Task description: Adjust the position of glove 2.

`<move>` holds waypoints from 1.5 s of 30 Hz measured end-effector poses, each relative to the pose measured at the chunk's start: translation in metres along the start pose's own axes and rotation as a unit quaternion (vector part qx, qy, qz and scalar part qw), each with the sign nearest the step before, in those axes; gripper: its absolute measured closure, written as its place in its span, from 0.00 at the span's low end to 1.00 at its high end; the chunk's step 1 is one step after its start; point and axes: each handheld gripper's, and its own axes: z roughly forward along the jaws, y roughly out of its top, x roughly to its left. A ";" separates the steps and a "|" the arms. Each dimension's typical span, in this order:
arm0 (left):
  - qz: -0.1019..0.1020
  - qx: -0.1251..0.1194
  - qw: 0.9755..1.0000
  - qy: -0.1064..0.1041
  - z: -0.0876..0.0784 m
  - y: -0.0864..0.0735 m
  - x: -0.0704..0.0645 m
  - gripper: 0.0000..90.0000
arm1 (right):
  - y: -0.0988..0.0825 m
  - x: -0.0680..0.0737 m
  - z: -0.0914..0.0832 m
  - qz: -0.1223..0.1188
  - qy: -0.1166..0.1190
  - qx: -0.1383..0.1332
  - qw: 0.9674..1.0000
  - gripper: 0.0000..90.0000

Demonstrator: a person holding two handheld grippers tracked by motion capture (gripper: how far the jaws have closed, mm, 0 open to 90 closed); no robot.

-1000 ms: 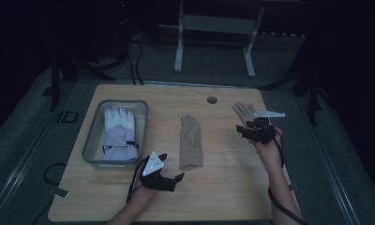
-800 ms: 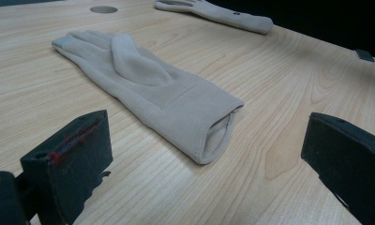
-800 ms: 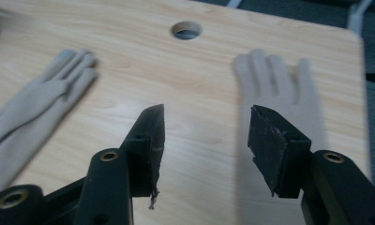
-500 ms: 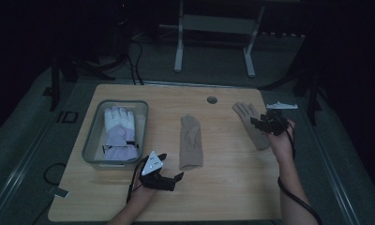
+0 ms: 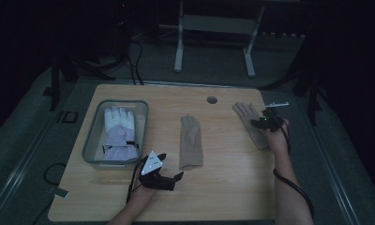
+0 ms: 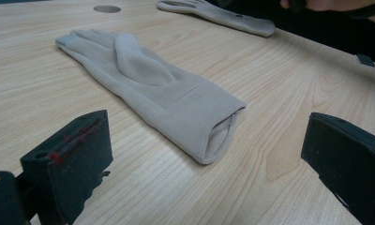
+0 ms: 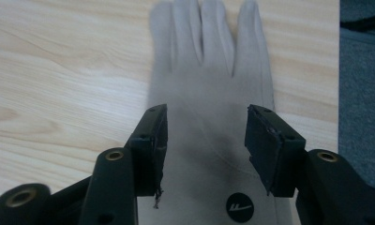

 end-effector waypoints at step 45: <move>0.008 0.000 1.000 0.003 0.000 0.000 -0.001 0.03 | -0.065 0.068 -0.088 0.146 -0.003 -0.066 0.987 0.91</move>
